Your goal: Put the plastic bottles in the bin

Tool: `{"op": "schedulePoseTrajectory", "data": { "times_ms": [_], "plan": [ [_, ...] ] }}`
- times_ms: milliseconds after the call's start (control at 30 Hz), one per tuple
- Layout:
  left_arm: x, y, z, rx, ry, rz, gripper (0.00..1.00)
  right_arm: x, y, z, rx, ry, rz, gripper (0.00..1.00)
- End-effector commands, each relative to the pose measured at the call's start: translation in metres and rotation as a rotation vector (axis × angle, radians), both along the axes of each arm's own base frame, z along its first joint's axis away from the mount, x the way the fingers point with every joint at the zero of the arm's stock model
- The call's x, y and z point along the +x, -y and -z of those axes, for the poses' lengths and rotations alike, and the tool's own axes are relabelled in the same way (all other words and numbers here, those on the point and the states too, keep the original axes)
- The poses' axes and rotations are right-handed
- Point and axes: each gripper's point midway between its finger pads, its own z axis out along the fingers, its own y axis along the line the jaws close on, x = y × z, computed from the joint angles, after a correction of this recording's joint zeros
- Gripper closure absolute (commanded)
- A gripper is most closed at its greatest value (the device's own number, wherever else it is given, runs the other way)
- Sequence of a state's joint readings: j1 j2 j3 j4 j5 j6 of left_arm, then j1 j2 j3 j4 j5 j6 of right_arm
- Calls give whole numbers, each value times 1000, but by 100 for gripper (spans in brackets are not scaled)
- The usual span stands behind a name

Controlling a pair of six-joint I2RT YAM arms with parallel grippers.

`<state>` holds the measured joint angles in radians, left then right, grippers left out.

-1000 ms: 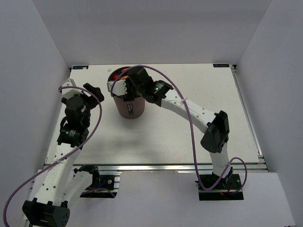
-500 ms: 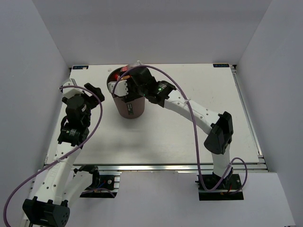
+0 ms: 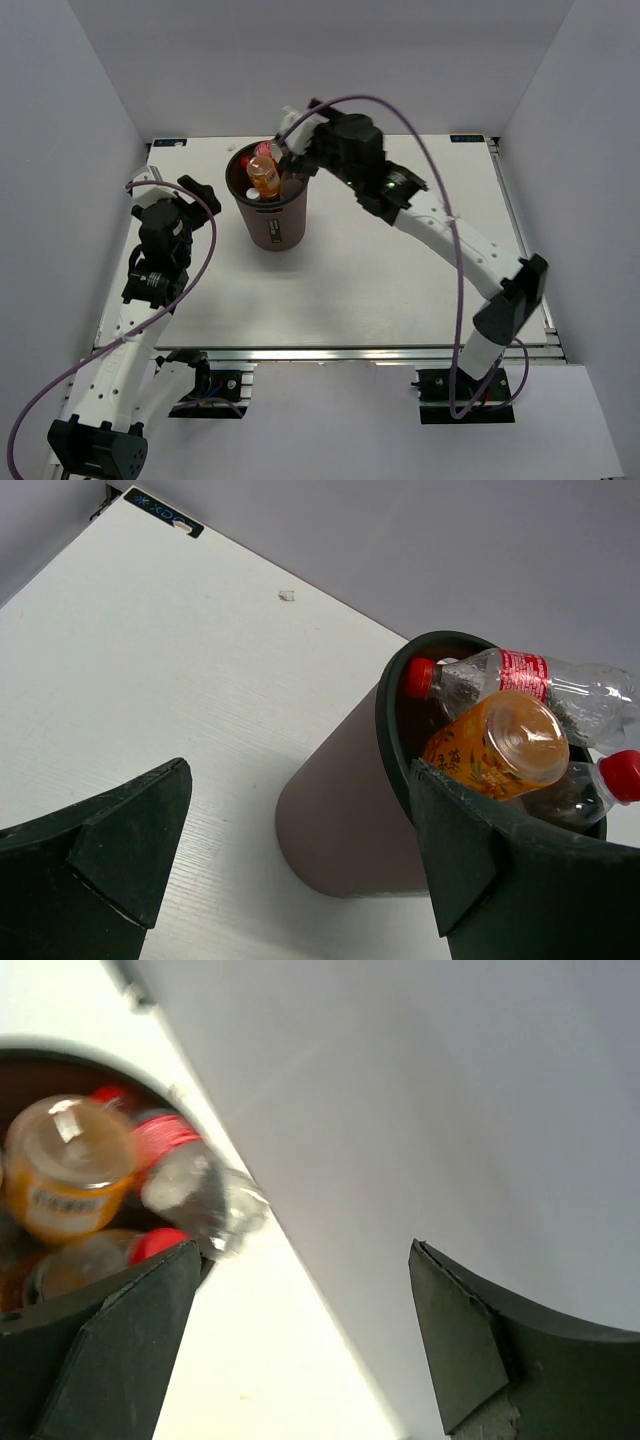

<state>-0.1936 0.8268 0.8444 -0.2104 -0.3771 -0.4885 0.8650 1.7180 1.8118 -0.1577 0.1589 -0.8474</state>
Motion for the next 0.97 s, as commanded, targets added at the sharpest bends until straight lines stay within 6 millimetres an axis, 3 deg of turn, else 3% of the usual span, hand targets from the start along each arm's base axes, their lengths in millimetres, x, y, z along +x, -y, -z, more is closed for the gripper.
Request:
{"op": "schedulePoseTrajectory", "data": {
  "times_ms": [0, 67, 133, 167, 200, 233, 267, 300, 333, 400, 433, 467, 567, 700, 933],
  "plan": [
    [2, 2, -13, -23, 20, 3, 2, -2, 69, -80, 586, -125, 162, 11],
    [2, 1, -9, -28, 2, -9, 2, 13, 119, -60, 722, -202, 351, 11],
    [4, 0, -3, -49, -14, -23, 2, 9, 163, -14, 854, -330, 516, 11],
    [4, 3, -1, -61, -19, -14, 2, 5, 175, 1, 897, -369, 554, 11],
    [5, 3, 4, -64, -30, -12, 2, -9, 188, 33, 895, -433, 587, 11],
    [5, 4, 8, -68, -41, -12, 2, -15, 196, 53, 911, -479, 618, 11],
    [5, 3, 11, -81, -45, -23, 2, -22, 204, 66, 914, -492, 641, 11],
    [4, 2, 13, -88, -47, -29, 2, -34, 216, 67, 948, -479, 658, 11],
    [3, 3, 17, -94, -52, -29, 2, -39, 229, 95, 968, -497, 738, 11],
    [3, 8, 19, -124, -54, -10, 2, -53, 246, 96, 1035, -478, 766, 11],
    [2, 10, 19, -133, -51, -1, 2, -58, 248, 113, 1029, -496, 778, 11],
    [1, 11, 19, -144, -53, 5, 2, -64, 250, 107, 1062, -483, 747, 11],
    [-5, 7, 23, -147, -67, -18, 2, -73, 254, 121, 1071, -499, 747, 11],
    [-11, 2, 23, -159, -63, -49, 2, -73, 270, 130, 1074, -453, 823, 11],
    [-15, -4, 25, -154, -66, -78, 2, -71, 278, 139, 1066, -422, 866, 11]
  ]
}}
